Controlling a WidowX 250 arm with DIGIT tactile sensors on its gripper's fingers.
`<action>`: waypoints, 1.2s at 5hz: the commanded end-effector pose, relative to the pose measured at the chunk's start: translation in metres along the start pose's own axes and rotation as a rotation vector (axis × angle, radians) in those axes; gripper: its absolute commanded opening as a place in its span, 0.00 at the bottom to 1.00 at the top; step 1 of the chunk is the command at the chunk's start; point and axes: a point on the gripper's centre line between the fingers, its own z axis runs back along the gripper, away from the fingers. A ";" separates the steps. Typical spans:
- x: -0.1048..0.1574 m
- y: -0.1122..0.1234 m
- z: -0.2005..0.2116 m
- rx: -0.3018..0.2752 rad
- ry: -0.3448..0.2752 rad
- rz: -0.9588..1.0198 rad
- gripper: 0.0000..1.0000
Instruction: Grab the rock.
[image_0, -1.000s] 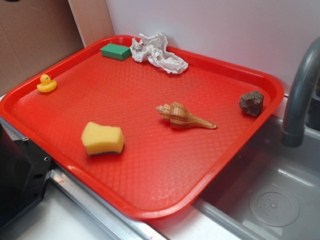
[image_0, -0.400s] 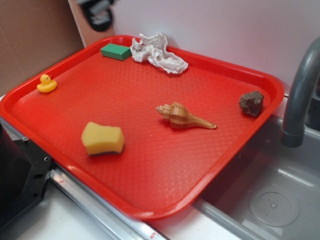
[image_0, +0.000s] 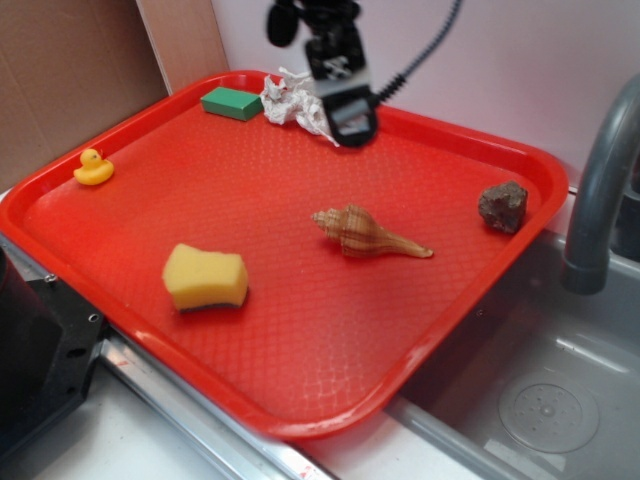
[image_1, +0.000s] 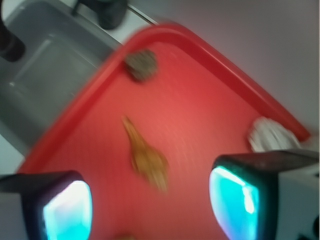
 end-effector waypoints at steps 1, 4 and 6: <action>0.013 -0.006 0.017 0.018 -0.065 -0.005 1.00; 0.048 -0.006 -0.043 -0.009 -0.088 -0.157 1.00; 0.072 0.006 -0.079 -0.028 -0.054 -0.194 1.00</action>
